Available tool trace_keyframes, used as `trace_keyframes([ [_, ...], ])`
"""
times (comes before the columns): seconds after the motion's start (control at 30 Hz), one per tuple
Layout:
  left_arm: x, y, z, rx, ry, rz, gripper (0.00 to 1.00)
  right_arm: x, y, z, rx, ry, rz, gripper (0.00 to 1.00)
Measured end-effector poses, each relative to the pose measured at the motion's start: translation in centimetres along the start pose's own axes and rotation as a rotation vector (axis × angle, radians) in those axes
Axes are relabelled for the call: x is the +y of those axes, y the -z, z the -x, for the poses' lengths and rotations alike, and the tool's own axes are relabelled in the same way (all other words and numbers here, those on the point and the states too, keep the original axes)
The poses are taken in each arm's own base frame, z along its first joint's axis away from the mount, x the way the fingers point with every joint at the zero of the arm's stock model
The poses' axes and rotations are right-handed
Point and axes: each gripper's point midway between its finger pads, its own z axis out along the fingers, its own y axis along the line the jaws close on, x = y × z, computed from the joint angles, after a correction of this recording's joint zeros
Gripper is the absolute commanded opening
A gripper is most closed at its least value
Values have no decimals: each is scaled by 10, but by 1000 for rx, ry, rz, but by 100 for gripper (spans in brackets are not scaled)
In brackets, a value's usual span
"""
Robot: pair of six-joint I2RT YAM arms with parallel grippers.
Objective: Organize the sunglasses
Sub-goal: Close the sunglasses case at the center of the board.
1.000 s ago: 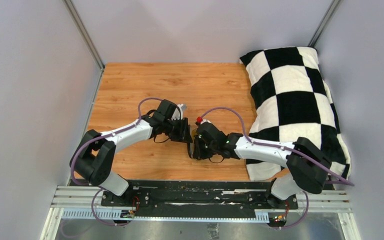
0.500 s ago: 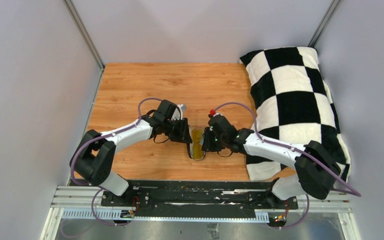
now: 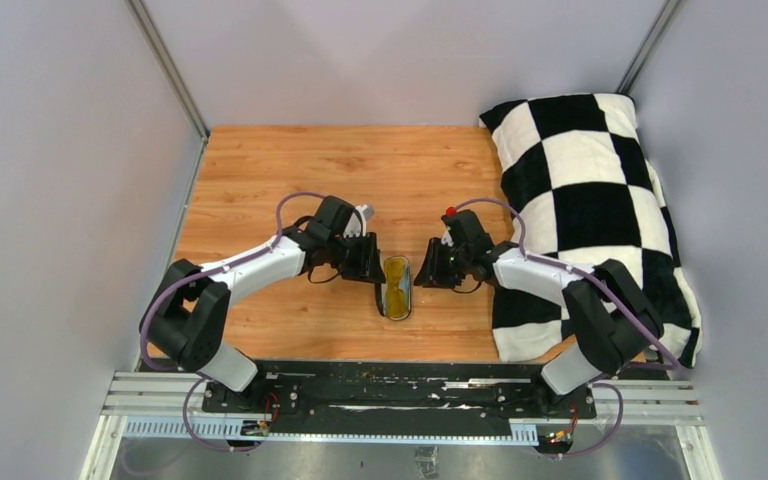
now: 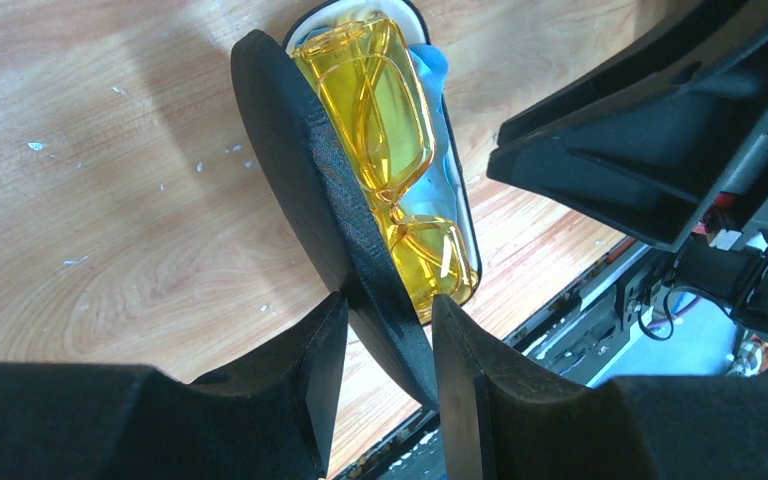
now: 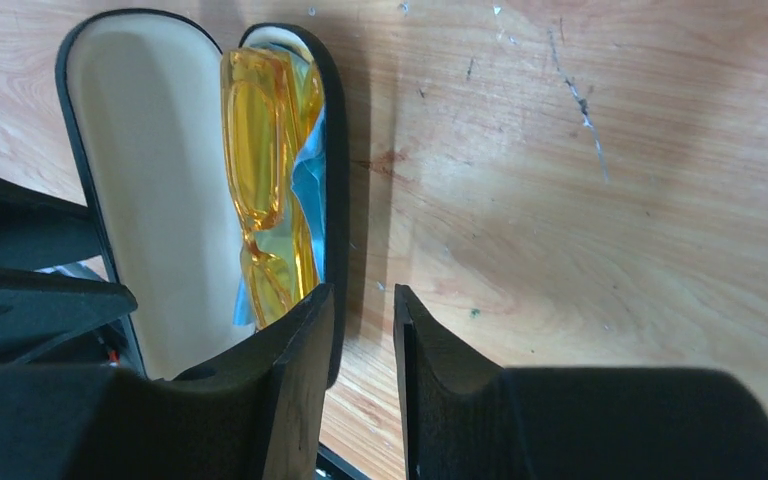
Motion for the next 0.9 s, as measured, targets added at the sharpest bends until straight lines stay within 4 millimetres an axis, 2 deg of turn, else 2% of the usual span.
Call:
trace_keyframes([
  [0.37, -2, 1, 3, -5, -5, -4, 41, 7, -15, 8, 6, -78, 78, 27],
  [0.53, -4, 1, 5, -6, -6, -5, 41, 5, -20, 4, 11, -104, 80, 23],
  [0.9, -13, -4, 8, 3, -22, -20, 40, 3, -27, -1, 25, -133, 92, 6],
])
